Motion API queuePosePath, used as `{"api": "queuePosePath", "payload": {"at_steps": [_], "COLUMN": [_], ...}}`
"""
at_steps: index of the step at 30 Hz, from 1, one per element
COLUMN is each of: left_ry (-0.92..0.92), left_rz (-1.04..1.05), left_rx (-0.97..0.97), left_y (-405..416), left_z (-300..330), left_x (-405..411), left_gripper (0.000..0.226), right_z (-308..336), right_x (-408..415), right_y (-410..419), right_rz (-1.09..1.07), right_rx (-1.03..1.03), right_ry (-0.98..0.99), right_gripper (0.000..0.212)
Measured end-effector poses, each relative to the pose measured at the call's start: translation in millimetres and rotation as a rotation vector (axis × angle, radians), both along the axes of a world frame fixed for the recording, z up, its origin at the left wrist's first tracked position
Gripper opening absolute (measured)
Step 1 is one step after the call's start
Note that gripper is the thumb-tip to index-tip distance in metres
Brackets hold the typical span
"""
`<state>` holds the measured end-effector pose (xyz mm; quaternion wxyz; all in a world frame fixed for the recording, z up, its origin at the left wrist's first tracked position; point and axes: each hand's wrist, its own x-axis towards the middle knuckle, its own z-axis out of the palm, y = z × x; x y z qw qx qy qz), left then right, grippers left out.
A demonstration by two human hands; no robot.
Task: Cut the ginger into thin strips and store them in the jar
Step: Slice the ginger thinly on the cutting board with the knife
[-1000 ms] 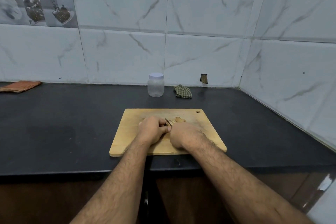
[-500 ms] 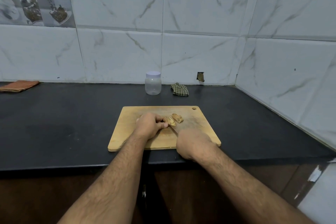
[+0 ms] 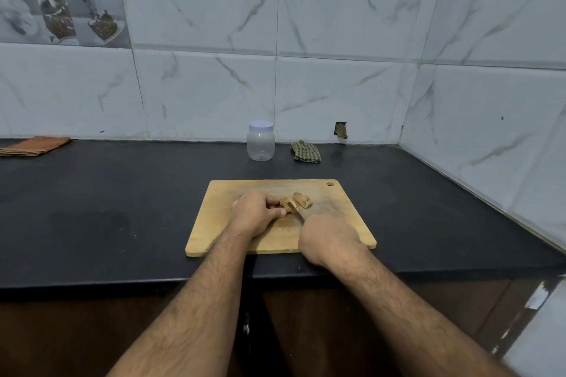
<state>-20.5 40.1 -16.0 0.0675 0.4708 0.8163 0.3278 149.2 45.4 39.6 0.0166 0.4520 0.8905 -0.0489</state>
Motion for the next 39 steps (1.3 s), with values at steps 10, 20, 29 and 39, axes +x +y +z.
{"api": "queuePosePath", "payload": {"at_steps": [10,20,29,39], "left_ry": [-0.04,-0.223,-0.302,-0.258], "left_rz": [0.005,-0.004,-0.006,-0.018], "left_rx": [0.064,0.142,0.204,0.212], "left_y": [-1,2,0,-3], "left_z": [0,-4,-3,0], "left_x": [1,-3,0,2], "left_gripper": [0.022,0.033,0.015,0.021], "right_z": [-1,-1,-1,-3], "right_x": [-11,-13,-5,-6], "right_y": [9,14,4,6], "right_rz": [0.03,-0.078,-0.087,-0.022], "right_rx": [-0.045,-0.252,-0.202,-0.106], "right_ry": [0.032,0.125,0.117,0.1], "right_gripper": [0.025,0.021,0.021,0.023]}}
